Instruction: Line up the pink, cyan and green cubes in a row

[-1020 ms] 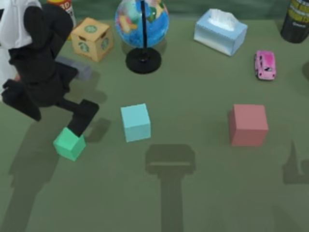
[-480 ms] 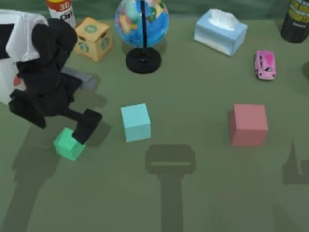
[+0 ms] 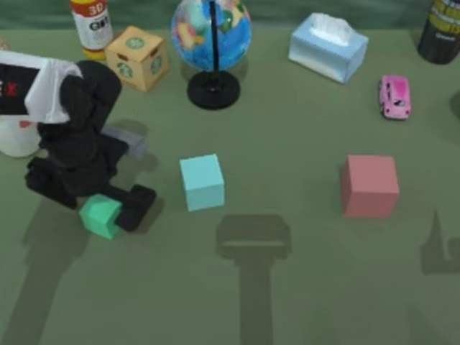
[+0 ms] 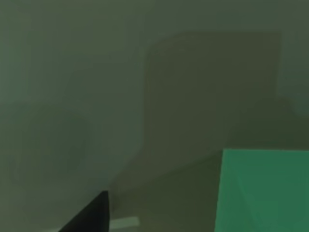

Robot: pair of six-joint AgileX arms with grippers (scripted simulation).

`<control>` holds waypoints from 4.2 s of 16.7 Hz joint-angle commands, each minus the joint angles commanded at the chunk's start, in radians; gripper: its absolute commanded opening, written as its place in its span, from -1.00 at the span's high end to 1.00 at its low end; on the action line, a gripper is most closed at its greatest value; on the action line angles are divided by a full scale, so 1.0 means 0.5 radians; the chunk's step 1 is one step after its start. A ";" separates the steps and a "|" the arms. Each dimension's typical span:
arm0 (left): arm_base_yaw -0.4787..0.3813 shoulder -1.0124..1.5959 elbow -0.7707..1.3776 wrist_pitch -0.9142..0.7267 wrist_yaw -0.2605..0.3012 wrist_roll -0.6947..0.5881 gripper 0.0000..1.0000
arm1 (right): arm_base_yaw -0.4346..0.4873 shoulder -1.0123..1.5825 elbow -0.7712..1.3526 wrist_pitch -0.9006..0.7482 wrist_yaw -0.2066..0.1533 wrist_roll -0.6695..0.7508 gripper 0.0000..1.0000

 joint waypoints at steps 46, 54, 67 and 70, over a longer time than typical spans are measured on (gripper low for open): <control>-0.353 0.125 0.922 -0.839 -0.007 -0.596 1.00 | 0.000 0.000 0.000 0.000 0.000 0.000 -1.00; -1.059 0.759 2.115 -1.343 -0.029 -1.846 1.00 | 0.000 0.000 0.000 0.000 0.000 0.000 -1.00; -1.261 0.889 2.263 -1.316 -0.043 -2.153 1.00 | 0.000 0.000 0.000 0.000 0.000 0.000 -1.00; -1.263 0.886 2.002 -1.072 -0.042 -2.152 1.00 | 0.000 0.000 0.000 0.000 0.000 0.000 -1.00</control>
